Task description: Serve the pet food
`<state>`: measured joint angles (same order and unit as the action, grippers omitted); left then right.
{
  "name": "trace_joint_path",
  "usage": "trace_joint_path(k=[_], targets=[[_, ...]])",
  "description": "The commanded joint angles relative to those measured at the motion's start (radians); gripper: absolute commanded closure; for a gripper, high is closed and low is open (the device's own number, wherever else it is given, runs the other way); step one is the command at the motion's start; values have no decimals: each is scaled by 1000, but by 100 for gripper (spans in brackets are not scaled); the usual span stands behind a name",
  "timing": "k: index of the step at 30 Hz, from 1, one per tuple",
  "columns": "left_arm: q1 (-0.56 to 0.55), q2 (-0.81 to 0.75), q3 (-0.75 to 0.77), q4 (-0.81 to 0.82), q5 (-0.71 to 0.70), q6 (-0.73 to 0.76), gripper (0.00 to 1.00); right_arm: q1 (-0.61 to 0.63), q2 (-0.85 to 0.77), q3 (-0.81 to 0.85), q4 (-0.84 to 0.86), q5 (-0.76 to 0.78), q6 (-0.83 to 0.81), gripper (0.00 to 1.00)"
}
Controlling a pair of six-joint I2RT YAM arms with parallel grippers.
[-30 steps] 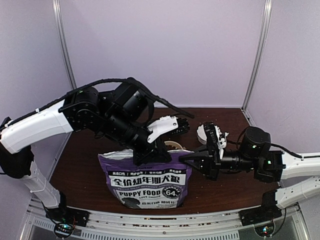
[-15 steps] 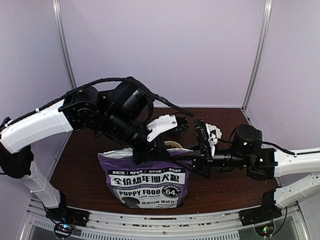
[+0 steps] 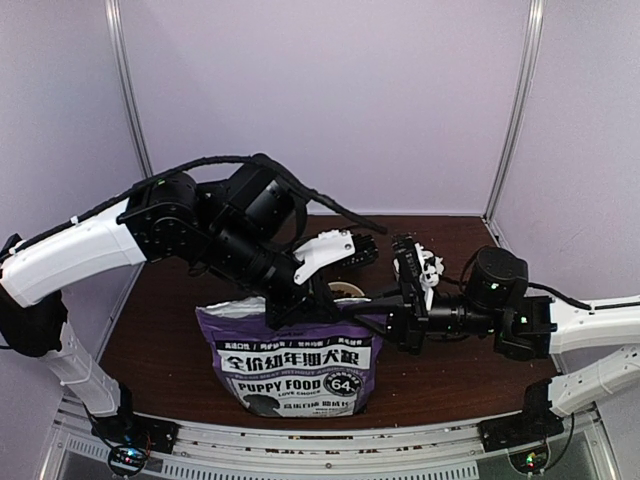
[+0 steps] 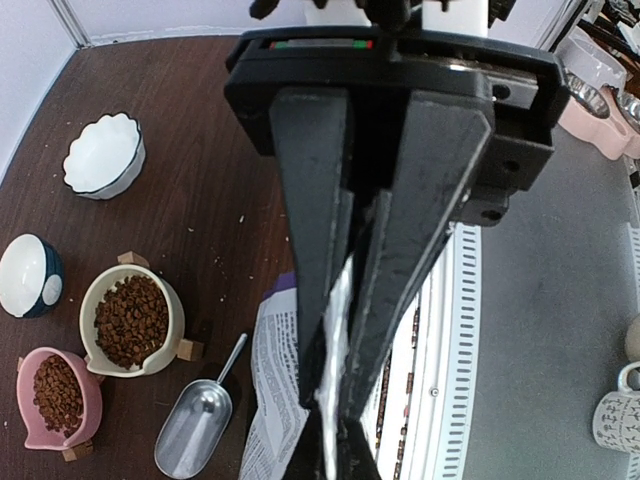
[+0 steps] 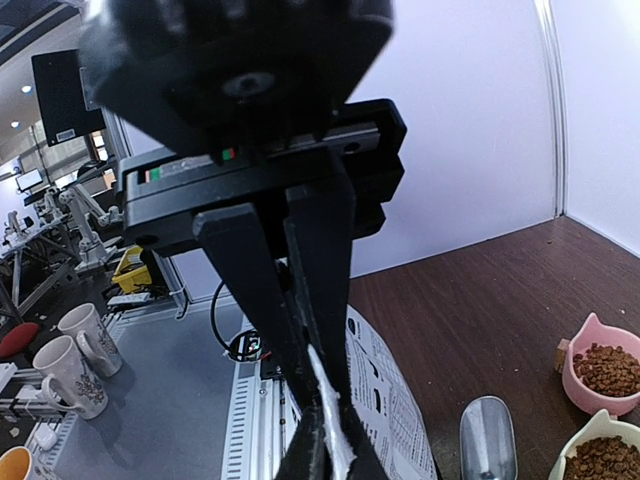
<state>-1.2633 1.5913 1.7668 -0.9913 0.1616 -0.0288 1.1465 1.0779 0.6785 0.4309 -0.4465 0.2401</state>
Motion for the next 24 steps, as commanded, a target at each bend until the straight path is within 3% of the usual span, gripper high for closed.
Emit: trace_joint_path(k=[1,3,6,8,11,16,22,24], targets=[[6,-26,-13,14,-3,10,100,-1,-14,15,17,4,4,100],[5,-27,-15,13,-6,13,100,0,-17,13,19,13,3,100],[6,-37,-21,5,-27,15,87,-1,-27,8,16,22,-1,100],[8,-43,-25,-4,-39,15,84,-1,-34,5,11,27,-2,100],[11,-54,-37,-12,-46,16,85,-2,-43,1,5,33,-5,100],[13,-59,-51,-11,-35,13,100,-2,-50,-3,0,38,-7,100],[13,-59,-62,-18,-54,19,100,-2,-57,-2,-2,49,-8,100],[13,-60,-64,-29,-72,20,96,-2,-62,-1,-5,52,-10,100]])
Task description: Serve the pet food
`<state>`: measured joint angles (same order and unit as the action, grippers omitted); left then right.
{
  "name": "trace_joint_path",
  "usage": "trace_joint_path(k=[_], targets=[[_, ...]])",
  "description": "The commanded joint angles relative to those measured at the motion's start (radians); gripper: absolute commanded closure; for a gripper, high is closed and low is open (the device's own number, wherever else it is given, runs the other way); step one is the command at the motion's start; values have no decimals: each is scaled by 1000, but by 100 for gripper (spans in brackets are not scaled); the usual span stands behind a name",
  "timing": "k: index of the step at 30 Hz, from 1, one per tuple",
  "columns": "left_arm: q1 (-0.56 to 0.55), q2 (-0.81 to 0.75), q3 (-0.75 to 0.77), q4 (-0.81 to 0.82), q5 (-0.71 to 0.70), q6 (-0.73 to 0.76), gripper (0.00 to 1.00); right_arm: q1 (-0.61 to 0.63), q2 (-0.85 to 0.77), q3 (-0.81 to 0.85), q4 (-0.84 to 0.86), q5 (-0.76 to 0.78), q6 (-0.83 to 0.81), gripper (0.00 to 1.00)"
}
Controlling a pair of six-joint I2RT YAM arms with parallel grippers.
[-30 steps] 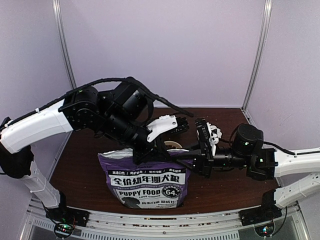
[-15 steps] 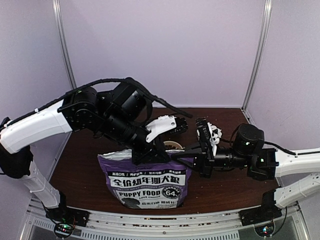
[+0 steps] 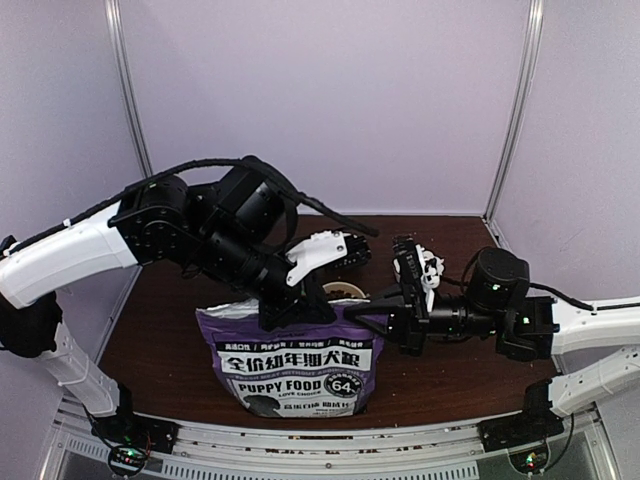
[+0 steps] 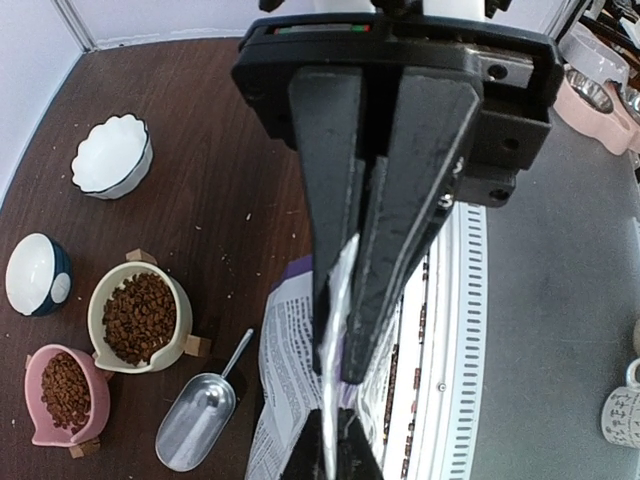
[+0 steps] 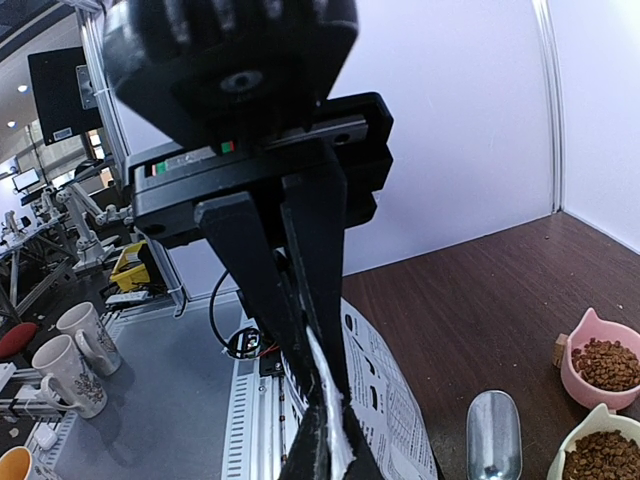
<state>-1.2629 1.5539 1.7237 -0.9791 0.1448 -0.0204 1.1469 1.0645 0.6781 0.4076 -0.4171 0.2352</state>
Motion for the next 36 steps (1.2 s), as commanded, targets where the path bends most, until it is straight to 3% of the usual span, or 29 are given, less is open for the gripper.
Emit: trace_joint_path(k=[1,5,9,14,17,20,23,28,31,34,36], targets=[[13,-22,-23,-47,-62,14,93,-3,-51,-1,16,24,-6,100],[13,-21,-31,-62,-77,17,91,-4,-56,-2,11,29,-9,100],[13,-28,-41,-68,-89,20,100,-4,-58,-2,7,34,-11,100],[15,-40,-50,-74,-101,25,100,-5,-60,-2,6,36,-12,100],[18,-39,-47,-86,-114,25,92,-6,-60,-2,4,38,-13,100],[20,-40,-49,-89,-117,26,91,-6,-61,-3,2,38,-13,100],[20,-42,-50,-92,-120,28,100,-7,-61,-3,-1,39,-13,100],[22,-51,-55,-103,-131,31,100,-9,-67,-3,-5,43,-15,100],[23,-52,-55,-110,-136,31,91,-10,-69,-4,-5,45,-15,100],[25,-54,-56,-115,-136,32,90,-9,-69,-3,-5,46,-16,100],[25,-56,-58,-115,-135,32,98,-10,-69,-3,-7,45,-15,100]])
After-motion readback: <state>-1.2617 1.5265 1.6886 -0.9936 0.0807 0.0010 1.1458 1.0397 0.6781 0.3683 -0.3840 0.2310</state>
